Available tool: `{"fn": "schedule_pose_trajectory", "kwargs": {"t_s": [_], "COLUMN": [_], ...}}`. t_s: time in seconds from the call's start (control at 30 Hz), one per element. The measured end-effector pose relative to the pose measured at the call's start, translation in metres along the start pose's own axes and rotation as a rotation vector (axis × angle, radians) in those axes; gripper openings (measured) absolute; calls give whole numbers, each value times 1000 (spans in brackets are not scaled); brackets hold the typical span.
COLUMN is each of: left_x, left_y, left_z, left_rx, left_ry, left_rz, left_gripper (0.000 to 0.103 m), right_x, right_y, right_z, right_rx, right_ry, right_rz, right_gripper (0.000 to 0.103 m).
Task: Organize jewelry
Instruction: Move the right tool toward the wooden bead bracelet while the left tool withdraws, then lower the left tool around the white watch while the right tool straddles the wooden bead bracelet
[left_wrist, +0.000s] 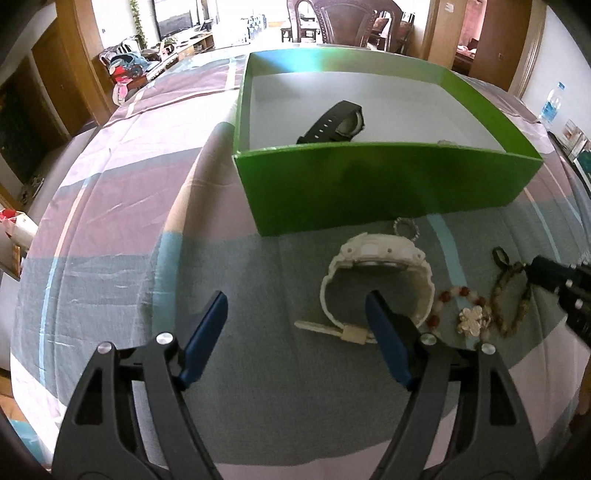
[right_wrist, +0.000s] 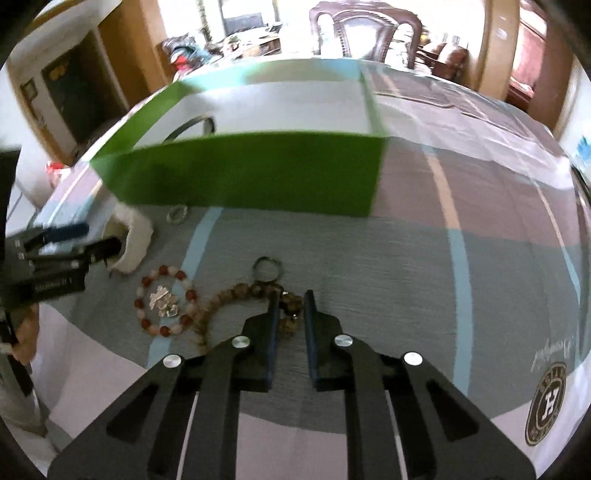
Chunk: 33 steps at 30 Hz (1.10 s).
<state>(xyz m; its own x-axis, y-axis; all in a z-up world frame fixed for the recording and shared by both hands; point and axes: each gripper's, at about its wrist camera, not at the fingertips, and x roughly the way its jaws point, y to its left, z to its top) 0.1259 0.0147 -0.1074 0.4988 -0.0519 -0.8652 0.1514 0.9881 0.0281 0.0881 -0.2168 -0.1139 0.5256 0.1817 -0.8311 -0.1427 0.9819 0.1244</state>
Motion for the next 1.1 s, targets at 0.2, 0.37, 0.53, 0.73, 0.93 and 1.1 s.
{"fn": "schedule_pose_trajectory", "kwargs": {"t_s": [0.2,0.37,0.53,0.73,0.93,1.1], "left_x": [-8,-13,-11,-8,-5,-2], "left_y": [-8,-8,-9,-10,-9,-8], "left_z": [-15,-23,-23,-23,-22,-22], "left_rx": [24,27,14,9,-1,-10], "left_ry": [7,10,16,18,20,24], "left_rz": [-12,-13,-9,-2,3,2], "left_gripper": [78,79,79,81,82,82], "right_x": [4,1,2,9,10,11], "right_y": [-22,-19,-8,-3,-1,2], "right_z": [-3,-5,-7,-9,-10,-10], "right_rx": [92,81,41,13,5,-9], "right_ry": [17,1,-12,-4,-13,-20], "right_rz": [-10,18,14,-11,-16,-20], "right_gripper": [14,15,30,30,31,35]}}
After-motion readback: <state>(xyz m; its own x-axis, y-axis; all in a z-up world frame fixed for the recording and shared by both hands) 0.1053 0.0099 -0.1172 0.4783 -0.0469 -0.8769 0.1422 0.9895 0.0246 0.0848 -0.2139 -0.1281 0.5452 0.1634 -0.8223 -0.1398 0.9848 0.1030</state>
